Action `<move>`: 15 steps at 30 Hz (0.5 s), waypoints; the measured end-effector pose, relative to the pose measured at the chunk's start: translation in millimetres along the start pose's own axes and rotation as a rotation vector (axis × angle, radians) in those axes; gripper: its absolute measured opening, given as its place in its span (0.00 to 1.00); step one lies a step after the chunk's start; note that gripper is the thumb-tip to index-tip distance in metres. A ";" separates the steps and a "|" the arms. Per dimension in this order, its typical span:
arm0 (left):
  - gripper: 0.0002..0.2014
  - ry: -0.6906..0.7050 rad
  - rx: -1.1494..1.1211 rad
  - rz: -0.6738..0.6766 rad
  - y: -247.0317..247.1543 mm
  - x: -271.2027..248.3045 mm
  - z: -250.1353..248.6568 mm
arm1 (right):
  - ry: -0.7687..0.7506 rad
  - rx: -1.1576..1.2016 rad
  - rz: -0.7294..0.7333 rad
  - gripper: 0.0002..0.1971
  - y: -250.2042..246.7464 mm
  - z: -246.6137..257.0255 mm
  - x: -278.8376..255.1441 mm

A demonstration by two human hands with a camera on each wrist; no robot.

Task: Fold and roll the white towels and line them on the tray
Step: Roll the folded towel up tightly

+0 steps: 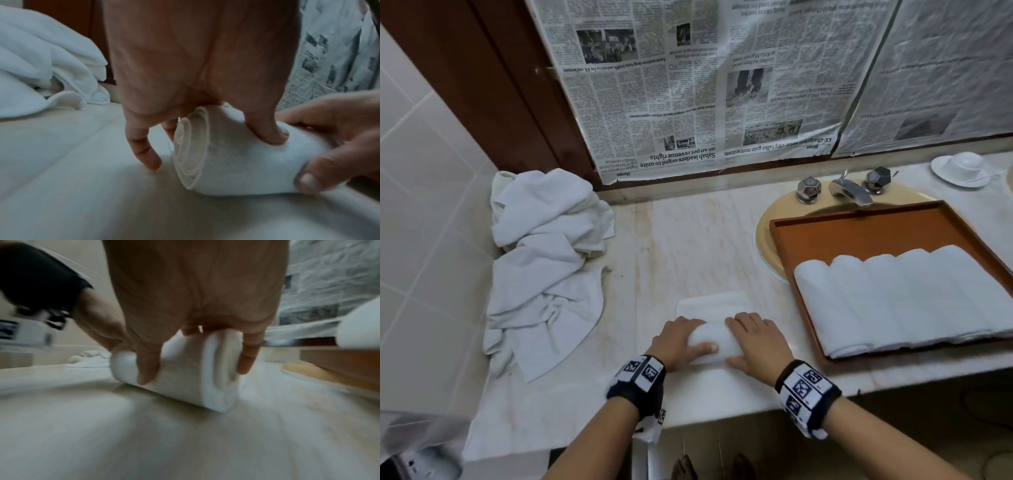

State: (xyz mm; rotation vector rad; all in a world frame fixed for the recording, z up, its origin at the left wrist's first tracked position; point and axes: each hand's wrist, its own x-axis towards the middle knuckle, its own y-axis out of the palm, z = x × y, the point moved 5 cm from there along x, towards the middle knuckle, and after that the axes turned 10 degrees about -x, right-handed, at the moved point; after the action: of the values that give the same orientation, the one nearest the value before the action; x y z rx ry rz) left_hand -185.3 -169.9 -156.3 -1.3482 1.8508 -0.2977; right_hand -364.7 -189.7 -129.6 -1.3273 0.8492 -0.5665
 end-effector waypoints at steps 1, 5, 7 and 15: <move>0.43 0.004 0.000 -0.013 0.0 1.6 0.3 | 0.000 0.073 0.044 0.36 1.0 -5.7 6.4; 0.45 0.094 0.172 -0.131 3.3 -15.7 -13.5 | 0.011 0.375 0.253 0.33 -2.9 -27.0 30.0; 0.43 0.097 0.175 -0.158 6.3 -19.8 -14.1 | 0.006 0.463 0.346 0.31 -5.3 -29.5 34.4; 0.39 0.038 -0.021 -0.007 -10.2 1.3 -6.1 | 0.076 -0.065 -0.050 0.40 2.4 -4.0 1.8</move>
State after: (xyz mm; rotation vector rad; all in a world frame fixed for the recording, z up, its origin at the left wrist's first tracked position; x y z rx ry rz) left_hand -182.9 -176.7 -146.8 -1.3717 1.8859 -0.3101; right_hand -367.2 -193.1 -132.4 -1.3964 0.9050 -0.6363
